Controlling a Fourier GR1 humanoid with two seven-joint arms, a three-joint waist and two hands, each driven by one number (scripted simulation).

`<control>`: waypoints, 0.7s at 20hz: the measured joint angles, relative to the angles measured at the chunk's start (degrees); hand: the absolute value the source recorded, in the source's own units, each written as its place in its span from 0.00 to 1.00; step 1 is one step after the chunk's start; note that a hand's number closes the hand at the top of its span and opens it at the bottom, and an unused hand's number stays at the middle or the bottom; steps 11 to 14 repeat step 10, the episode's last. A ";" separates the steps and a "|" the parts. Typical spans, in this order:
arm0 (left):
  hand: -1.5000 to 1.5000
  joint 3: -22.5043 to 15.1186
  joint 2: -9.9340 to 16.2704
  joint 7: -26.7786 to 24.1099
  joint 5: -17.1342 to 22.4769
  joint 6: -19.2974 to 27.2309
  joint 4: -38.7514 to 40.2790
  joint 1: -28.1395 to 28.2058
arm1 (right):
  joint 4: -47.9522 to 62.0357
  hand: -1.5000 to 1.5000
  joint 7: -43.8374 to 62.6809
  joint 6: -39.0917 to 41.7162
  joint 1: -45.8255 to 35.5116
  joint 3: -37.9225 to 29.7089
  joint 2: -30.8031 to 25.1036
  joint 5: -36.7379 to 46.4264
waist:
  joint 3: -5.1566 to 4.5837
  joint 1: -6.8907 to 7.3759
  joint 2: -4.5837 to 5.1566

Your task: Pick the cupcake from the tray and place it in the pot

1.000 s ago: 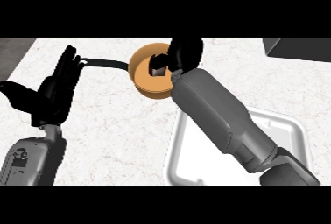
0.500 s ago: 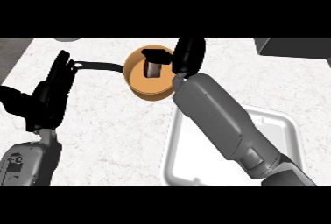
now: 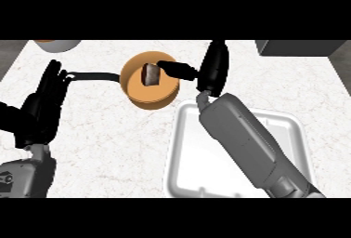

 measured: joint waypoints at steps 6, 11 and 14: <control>0.50 1.49 0.40 -0.60 0.48 -1.16 -0.04 0.90 | -11.00 0.00 1.71 4.71 8.25 0.37 -2.66 2.48 | -0.01 -0.53 -0.14; 0.50 1.77 0.12 -0.40 0.40 -1.42 -1.00 1.63 | -17.47 0.00 2.56 8.78 13.22 -0.66 -4.96 3.34 | -0.02 -0.58 -0.15; 0.50 1.77 0.12 -0.40 0.40 -1.42 -1.00 1.63 | -17.47 0.00 2.56 8.78 13.22 -0.66 -4.96 3.34 | -0.02 -0.58 -0.15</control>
